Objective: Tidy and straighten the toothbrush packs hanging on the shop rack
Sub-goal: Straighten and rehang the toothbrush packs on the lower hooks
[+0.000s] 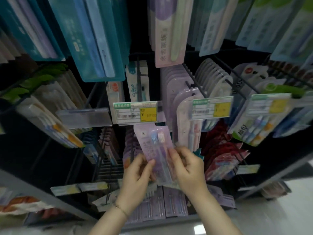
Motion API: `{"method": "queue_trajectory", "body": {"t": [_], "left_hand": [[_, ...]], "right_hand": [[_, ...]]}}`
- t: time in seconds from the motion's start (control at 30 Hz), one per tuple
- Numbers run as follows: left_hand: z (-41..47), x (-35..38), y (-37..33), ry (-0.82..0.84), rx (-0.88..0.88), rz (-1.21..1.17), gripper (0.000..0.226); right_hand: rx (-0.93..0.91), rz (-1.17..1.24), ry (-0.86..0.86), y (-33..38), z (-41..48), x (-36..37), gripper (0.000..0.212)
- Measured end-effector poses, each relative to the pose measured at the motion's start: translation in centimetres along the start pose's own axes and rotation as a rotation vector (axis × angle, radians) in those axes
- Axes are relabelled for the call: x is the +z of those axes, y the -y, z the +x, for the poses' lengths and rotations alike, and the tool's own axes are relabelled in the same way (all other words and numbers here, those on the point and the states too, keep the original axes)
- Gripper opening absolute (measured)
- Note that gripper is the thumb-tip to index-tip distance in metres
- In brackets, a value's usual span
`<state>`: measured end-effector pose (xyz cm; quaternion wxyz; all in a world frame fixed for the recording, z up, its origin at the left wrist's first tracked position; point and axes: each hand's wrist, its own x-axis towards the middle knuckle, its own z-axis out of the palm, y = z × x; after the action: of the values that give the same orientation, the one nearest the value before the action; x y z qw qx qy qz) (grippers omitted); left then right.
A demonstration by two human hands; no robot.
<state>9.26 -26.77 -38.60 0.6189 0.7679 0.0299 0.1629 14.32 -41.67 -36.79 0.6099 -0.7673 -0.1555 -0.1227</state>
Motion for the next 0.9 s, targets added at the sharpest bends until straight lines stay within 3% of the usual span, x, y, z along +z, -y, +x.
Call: {"method": "queue_trajectory", "body": {"t": [0.5,0.73,0.9], "left_hand": [[3.0,7.0,-4.3,0.114,-0.064,0.018,0.009],[3.1,8.6,-3.5,-0.007,-0.171,0.036,0.009],[2.5,8.6,-2.8,-0.125,-0.302,0.178,0.02]], "right_hand": [[0.201,0.004,-0.098,0.3,3.6,-7.3,0.035],[0.284,0.05,0.015,-0.6,4.4,-9.0,0.012],[0.308,-0.061,-0.009,-1.3,5.1,-10.6,0.02]]}}
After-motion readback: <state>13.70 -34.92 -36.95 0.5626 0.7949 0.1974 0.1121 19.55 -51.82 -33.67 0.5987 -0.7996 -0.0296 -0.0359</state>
